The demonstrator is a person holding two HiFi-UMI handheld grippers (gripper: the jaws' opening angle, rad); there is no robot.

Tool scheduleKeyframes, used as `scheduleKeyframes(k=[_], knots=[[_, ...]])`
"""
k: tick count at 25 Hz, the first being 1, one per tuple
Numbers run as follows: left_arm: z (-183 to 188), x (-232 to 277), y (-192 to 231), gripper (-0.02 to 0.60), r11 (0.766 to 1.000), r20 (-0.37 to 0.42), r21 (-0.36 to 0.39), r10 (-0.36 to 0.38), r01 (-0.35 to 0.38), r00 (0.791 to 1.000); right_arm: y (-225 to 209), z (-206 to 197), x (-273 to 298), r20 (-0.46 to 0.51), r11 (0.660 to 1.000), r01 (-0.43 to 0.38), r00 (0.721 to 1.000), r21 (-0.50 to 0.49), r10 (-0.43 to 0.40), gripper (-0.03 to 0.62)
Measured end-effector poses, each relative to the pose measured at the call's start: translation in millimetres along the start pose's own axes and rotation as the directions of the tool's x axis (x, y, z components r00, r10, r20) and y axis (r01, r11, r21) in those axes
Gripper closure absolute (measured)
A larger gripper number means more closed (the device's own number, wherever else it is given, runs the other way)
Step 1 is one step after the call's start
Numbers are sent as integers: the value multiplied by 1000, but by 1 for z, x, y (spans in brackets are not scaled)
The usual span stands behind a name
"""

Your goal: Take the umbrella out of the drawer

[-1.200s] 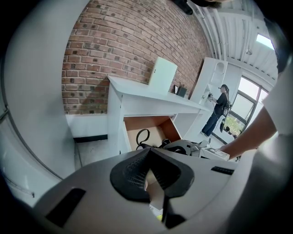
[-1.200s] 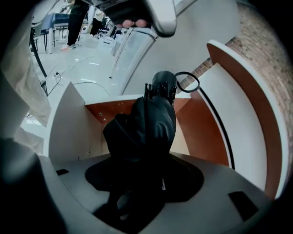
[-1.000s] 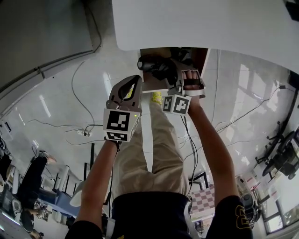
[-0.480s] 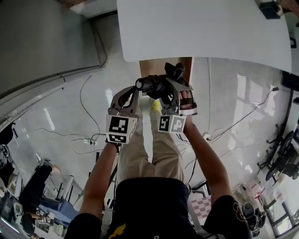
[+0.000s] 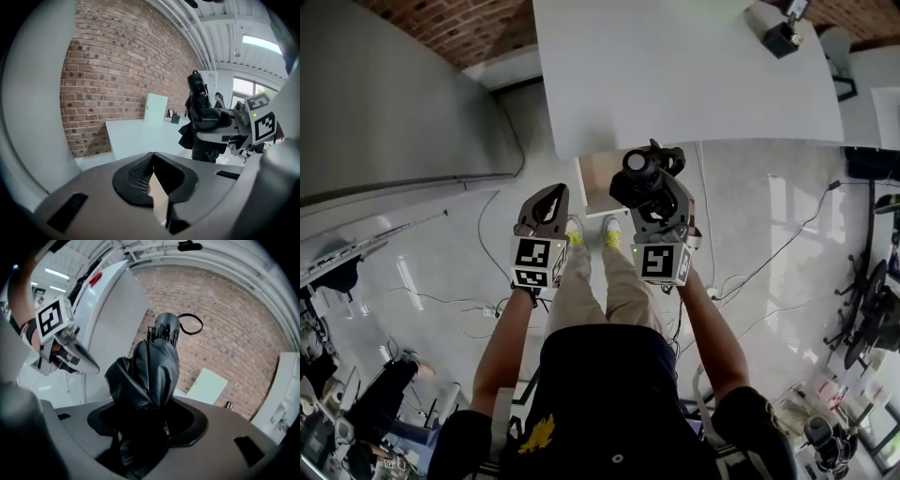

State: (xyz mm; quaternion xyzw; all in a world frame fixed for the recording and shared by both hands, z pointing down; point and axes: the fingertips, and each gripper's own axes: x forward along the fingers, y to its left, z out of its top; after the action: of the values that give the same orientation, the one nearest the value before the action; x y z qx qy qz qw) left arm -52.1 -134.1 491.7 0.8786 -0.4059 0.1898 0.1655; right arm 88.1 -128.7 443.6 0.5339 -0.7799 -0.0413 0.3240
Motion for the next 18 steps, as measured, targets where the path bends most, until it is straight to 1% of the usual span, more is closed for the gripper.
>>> scheduleKeyframes(k=[2, 4, 5, 9, 12, 15, 18], knots=[[24, -12, 5, 563, 1000, 32, 6, 9, -9, 999, -20, 28, -20, 60, 997, 15, 998, 69, -20, 315], [50, -21, 11, 563, 999, 65, 28, 18, -19, 998, -40, 53, -38, 127, 992, 40, 990, 116, -55, 315], [63, -25, 14, 563, 999, 82, 42, 21, -25, 996, -51, 61, -47, 145, 987, 54, 987, 149, -76, 315], [116, -40, 20, 563, 997, 136, 65, 33, -42, 990, -91, 92, -82, 186, 958, 100, 970, 268, -153, 316], [150, -45, 22, 563, 997, 176, 61, 31, -42, 984, -119, 111, -101, 203, 942, 143, 956, 305, -211, 316], [170, -49, 16, 563, 998, 197, 57, 15, -27, 980, -136, 125, -119, 205, 920, 168, 946, 354, -251, 316], [188, -47, 5, 563, 997, 221, 81, -10, -8, 975, -151, 139, -134, 228, 900, 177, 931, 398, -284, 318]])
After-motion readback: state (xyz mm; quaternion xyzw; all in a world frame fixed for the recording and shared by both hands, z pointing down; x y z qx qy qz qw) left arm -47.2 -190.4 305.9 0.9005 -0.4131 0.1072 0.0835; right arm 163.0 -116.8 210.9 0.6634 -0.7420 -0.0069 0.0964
